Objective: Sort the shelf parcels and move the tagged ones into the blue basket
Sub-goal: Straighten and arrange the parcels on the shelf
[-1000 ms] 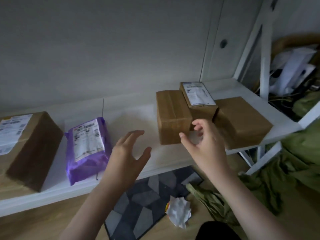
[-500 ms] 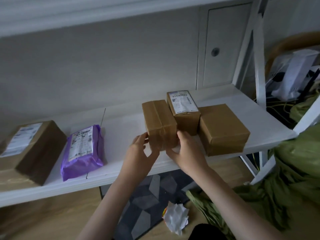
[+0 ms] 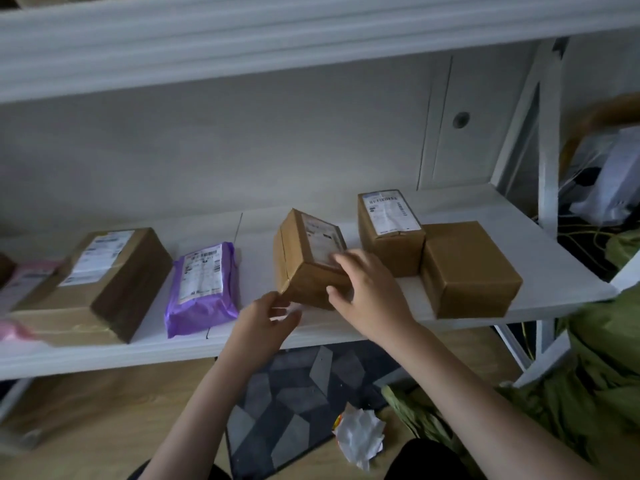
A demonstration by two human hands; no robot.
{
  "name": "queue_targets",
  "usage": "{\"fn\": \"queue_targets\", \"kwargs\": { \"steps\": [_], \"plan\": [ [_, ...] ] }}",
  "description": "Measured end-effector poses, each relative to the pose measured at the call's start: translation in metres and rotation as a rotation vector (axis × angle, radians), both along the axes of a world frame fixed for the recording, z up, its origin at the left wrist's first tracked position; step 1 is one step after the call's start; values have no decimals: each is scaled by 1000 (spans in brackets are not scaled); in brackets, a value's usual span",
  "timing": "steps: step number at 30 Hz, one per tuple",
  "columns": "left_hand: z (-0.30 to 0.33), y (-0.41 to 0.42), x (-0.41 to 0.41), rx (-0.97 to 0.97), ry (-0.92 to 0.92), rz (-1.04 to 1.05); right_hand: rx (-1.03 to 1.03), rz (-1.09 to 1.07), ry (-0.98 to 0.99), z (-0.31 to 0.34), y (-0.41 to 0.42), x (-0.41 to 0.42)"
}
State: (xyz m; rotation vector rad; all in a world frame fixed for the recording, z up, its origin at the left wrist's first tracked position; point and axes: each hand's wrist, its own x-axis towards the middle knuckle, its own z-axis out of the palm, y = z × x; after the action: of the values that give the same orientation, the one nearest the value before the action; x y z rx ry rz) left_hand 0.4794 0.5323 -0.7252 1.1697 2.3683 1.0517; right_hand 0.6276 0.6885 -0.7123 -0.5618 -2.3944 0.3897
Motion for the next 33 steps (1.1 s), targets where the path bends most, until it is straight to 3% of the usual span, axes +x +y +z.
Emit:
{"fn": "queue_targets", "kwargs": {
  "steps": [11, 17, 20, 27, 33],
  "plan": [
    [-5, -18, -23, 31, 142, 32, -111, 67, -22, -14, -7, -23],
    [5, 8, -31, 83, 80, 37, -222, 73, -62, -12, 10, -37],
    [7, 16, -27, 69, 165, 40, -174, 68, 40, -14, 10, -40],
    [19, 13, 9, 293, 407, 53, 37, 43, 331, -7, 0, -6],
    [22, 13, 20, 269, 427, 36, 36, 50, 355, -3, 2, 10]
  ]
}}
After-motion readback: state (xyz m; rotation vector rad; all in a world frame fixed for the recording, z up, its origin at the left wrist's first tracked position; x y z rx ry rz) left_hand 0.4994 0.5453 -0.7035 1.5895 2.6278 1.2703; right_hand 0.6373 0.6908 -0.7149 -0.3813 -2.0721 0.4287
